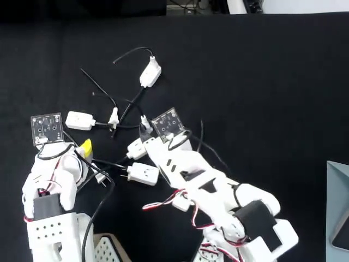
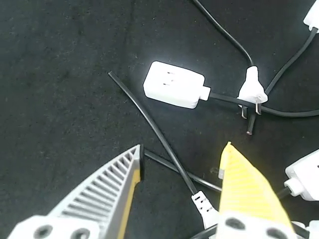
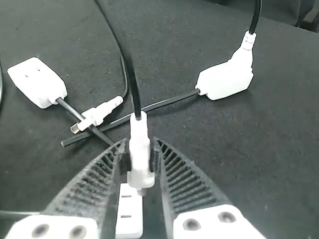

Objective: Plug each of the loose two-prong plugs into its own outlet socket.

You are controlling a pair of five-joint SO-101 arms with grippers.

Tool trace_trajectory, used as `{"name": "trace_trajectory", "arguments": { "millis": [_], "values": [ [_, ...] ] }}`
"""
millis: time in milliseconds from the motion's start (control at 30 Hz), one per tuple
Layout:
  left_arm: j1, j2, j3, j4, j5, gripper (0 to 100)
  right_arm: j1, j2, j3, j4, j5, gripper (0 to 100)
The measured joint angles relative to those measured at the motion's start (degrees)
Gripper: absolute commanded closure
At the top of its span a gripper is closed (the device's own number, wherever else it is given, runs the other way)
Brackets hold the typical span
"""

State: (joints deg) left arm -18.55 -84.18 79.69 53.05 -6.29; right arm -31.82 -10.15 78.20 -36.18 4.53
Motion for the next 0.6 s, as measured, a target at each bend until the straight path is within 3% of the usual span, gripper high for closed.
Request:
{"name": "trace_trajectory", "arguments": {
  "millis": [600],
  "values": [
    [0.0,0.0,0.0,0.0,0.0,75,-3.6,-6.3,7.3,-0.7,0.4,98.7]
  ]
}}
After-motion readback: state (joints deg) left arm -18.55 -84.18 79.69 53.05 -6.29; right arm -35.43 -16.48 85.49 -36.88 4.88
